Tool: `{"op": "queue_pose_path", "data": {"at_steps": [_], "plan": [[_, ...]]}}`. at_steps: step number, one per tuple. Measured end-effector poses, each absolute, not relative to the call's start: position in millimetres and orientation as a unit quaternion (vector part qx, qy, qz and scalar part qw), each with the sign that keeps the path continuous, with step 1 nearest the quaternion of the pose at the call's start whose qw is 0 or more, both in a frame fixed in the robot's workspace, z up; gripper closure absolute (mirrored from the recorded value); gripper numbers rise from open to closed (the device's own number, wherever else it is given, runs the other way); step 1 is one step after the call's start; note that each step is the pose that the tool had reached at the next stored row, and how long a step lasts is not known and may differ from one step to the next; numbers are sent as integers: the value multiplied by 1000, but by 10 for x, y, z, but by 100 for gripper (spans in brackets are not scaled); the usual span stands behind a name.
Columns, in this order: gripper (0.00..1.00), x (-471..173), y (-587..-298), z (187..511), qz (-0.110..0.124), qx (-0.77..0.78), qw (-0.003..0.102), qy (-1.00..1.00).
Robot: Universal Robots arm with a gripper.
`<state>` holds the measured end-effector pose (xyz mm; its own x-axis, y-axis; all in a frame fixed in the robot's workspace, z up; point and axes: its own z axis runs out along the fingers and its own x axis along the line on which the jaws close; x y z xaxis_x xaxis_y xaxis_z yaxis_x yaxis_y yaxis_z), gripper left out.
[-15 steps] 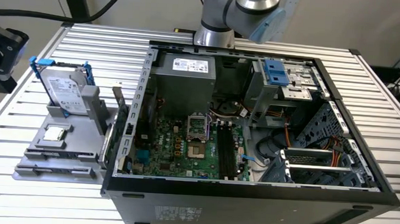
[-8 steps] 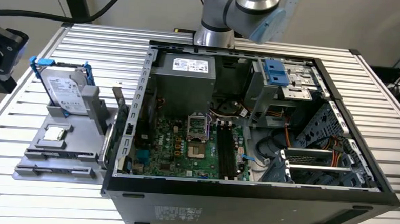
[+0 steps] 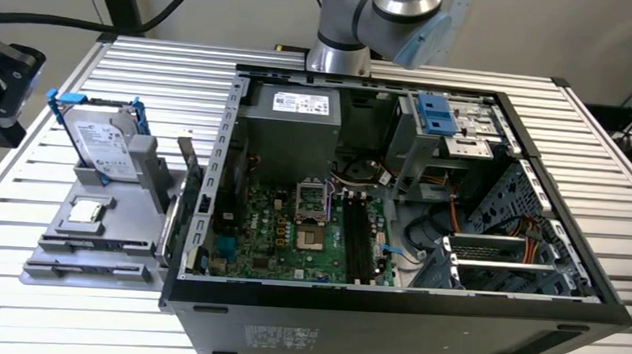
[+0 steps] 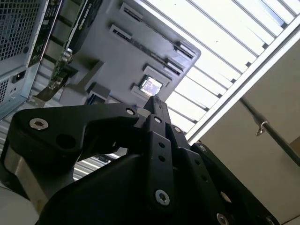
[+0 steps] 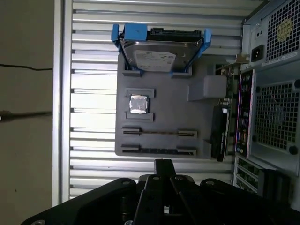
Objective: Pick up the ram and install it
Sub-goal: 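Pick up the ram and move it above insertion slot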
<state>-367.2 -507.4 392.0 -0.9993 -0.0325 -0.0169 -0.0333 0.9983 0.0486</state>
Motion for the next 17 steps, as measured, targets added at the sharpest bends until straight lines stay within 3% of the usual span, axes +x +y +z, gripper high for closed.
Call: {"op": "queue_pose_path", "data": {"at_steps": [17], "plan": [[100, -3672, -5074, 3920, 25, -159, 5, 987]]}}
